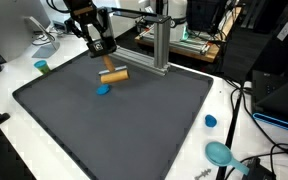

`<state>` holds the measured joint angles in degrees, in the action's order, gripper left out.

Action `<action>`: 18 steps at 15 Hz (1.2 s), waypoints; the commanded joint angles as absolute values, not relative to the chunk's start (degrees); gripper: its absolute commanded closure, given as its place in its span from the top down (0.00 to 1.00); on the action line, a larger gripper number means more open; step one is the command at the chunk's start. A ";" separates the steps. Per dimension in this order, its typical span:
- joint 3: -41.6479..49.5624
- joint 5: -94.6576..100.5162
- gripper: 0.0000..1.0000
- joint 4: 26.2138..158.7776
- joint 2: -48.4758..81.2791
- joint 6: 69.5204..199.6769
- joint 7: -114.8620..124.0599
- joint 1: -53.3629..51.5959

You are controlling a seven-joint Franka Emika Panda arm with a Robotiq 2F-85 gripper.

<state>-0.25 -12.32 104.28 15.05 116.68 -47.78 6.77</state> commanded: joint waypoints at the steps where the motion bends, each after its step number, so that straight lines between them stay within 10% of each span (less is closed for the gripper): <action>1: -0.18 -9.14 0.21 105.05 14.44 119.88 -53.08 7.24; 10: 1.19 -8.85 0.21 97.05 20.08 117.19 -74.35 10.77; 11: 0.69 -9.42 0.46 102.57 16.71 121.02 -75.74 10.57; 13: 1.03 -9.27 0.46 100.22 18.64 119.40 -75.33 10.90; 14: 1.00 -9.24 0.21 99.50 19.37 119.16 -75.23 10.96; 18: 0.97 -8.79 0.21 100.19 20.95 119.86 -78.13 11.62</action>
